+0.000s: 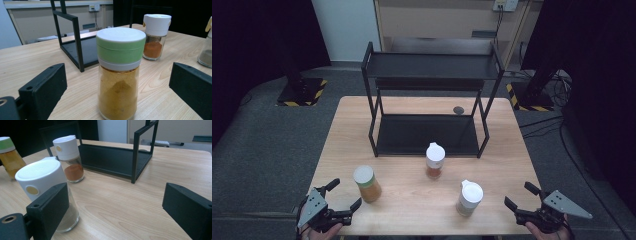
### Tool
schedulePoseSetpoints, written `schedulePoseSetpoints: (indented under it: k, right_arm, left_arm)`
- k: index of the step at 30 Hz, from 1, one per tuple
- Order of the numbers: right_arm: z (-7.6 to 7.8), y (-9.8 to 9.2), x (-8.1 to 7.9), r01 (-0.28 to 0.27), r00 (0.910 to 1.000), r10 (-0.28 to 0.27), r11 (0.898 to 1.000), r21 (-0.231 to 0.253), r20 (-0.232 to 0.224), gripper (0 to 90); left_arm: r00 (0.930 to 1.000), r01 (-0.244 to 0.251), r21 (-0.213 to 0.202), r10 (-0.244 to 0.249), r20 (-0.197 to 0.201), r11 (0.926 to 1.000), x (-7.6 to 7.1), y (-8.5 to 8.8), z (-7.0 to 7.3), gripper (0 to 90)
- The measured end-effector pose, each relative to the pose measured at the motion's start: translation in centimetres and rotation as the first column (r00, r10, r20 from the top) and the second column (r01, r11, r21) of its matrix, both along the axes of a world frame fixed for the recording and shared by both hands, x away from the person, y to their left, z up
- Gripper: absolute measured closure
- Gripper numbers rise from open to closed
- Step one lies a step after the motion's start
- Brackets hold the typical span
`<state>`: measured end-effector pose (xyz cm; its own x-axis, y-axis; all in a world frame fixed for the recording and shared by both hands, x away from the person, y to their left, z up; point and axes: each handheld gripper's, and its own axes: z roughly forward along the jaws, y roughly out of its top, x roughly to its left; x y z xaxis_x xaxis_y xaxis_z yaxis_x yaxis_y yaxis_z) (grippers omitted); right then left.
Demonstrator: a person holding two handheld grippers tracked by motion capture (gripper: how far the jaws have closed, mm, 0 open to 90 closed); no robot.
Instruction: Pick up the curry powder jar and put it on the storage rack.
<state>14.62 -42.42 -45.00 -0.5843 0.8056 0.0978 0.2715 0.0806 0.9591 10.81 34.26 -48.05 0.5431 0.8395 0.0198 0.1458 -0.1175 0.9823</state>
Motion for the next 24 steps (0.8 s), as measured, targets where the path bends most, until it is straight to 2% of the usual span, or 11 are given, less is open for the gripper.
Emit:
schedulePoseSetpoints:
  k: [13,24]
  right_arm:
    - [-0.23,-0.27,0.18,-0.004,1.0,0.004,1.0,0.01,-0.007,7.7]
    - [0.2,0.31,-0.37,0.003,0.9999,-0.003,0.999,-0.035,0.011,7.8]
  left_arm:
    - [0.9999,-0.009,-0.001,0.009,-0.009,1.0,-0.04,-0.05,0.15,0.2]
    - [0.9999,-0.006,0.01,0.006,-0.012,0.9999,-0.16,-0.07,0.3,0.1]
